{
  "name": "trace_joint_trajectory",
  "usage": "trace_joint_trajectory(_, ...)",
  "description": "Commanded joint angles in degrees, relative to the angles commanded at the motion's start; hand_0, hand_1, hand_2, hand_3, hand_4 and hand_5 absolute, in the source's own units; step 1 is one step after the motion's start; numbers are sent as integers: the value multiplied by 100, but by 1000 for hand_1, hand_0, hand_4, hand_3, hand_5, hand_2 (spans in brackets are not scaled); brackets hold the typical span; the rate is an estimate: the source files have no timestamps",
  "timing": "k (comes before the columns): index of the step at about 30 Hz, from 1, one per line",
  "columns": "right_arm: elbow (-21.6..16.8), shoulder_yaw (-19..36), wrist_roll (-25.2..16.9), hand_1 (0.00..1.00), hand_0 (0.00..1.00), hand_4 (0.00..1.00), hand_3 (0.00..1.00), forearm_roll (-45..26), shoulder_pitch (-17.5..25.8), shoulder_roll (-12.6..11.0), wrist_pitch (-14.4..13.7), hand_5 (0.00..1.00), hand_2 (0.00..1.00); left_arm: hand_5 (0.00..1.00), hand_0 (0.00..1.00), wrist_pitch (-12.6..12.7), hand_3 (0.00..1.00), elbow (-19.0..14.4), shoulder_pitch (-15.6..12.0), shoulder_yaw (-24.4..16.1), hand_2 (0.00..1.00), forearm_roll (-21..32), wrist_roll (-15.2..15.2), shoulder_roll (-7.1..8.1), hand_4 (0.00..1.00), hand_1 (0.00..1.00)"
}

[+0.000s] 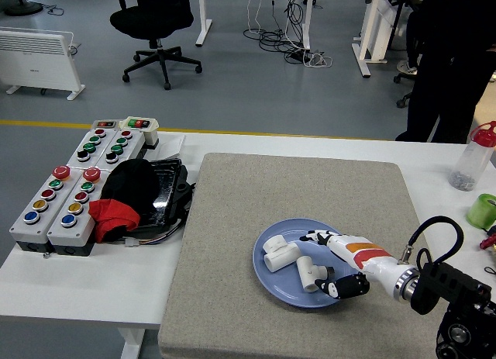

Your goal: Pick pipe place plate twice

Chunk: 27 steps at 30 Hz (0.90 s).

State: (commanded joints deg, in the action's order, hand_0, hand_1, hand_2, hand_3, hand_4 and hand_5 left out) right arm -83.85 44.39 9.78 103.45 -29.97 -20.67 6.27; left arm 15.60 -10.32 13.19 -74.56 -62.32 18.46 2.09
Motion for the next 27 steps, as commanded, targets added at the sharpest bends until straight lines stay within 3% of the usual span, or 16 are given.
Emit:
trace_joint_trajectory(1, -2, 8, 7, 938, 989, 736, 998, 2, 3, -3, 13, 342, 998, 998, 710, -1, 655, -1, 0, -4, 716, -6, 2, -1, 398, 744)
trace_joint_trajectory(15, -61, 338, -40, 938, 997, 715, 998, -44, 72, -32, -71, 334, 998, 998, 710, -11, 655, -4, -1, -26, 716, -54, 10, -6, 398, 744)
trace_joint_trajectory(18, -45, 406, -46, 938, 997, 715, 998, -132, 104, -25, -218, 334, 998, 998, 710, -16, 655, -3, 5, -28, 716, -68, 8, -7, 398, 744)
trace_joint_trajectory(21, -33, 422, -9, 916, 964, 702, 998, -277, 132, -16, -475, 362, 998, 998, 710, -17, 654, -3, 5, -25, 716, -66, 7, -7, 399, 744)
trace_joint_trajectory(25, 48, 502, 10, 916, 964, 702, 998, -700, 204, 9, -1170, 362, 998, 998, 710, -20, 654, -3, 6, -37, 716, -88, 9, -10, 399, 744)
trace_joint_trajectory(26, 55, 508, 4, 878, 906, 581, 939, -778, 212, 9, -1301, 325, 986, 998, 710, -20, 654, -3, 6, -39, 716, -90, 10, -10, 398, 744)
trace_joint_trajectory(27, 90, 543, -67, 878, 906, 581, 939, -953, 236, 16, -1476, 325, 986, 998, 710, -23, 654, -4, 7, -47, 716, -107, 14, -10, 398, 744)
